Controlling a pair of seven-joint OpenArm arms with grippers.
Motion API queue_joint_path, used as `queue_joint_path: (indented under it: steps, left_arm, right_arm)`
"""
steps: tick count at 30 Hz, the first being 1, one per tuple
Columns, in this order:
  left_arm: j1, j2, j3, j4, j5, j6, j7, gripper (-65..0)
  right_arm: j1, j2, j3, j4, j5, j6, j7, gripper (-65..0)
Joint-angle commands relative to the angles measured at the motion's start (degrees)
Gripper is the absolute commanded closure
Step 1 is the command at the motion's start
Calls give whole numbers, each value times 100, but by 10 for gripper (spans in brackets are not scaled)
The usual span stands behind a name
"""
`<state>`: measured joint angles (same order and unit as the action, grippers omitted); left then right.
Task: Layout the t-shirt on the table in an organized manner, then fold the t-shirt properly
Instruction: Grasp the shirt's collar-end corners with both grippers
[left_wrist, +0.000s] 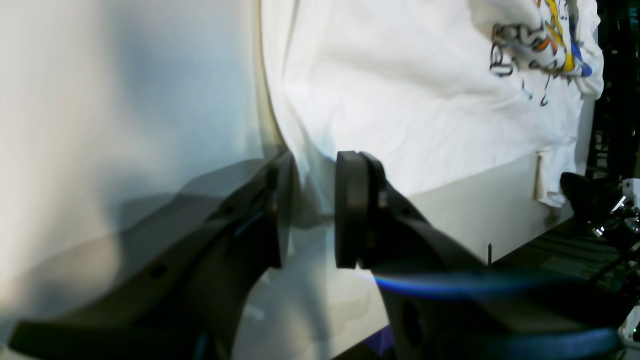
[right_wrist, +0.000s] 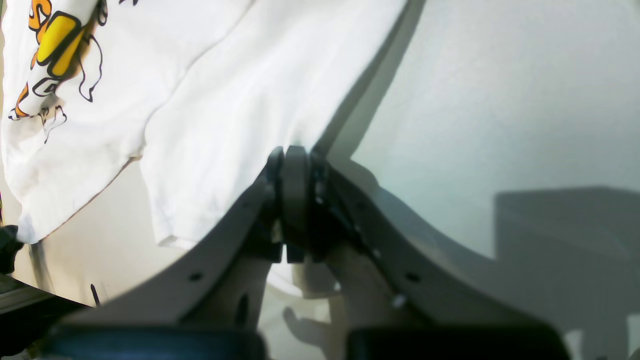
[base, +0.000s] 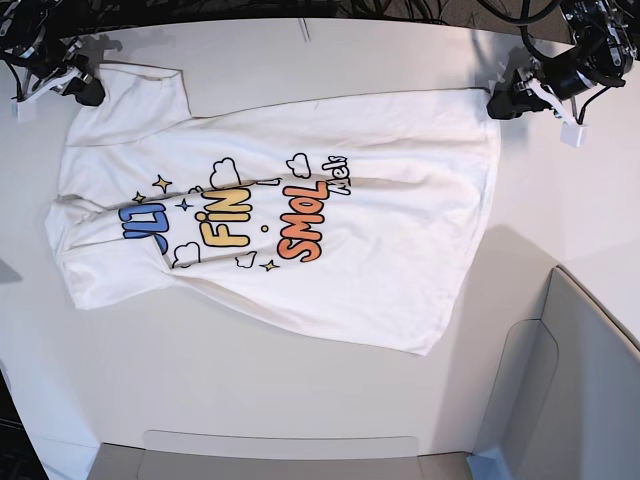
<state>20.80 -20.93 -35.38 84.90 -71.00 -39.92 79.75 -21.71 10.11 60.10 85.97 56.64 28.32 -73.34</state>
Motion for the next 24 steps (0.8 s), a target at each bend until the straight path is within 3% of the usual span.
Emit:
queue_joint_path:
  steps: [1,11,16,24]
  left_arm:
    - [26,-74,-62,85,-113,-8,25,-165]
    - [-220,31,-27,77,-69,-8,25,-278]
    - [-194,5,-18,68,80,-8,25,-264]
    - [-185,31,-18,112,907,-8,25,-259]
  right_arm:
    - [-31,75,17,22,-332,-14,-152,0]
    - [-48,189,17,22,-332,-14,-152,0]
    - [-48,189,17,22,-332,-14,-152,0]
    - [-48,189,26,22,-332,-14,-152,0]
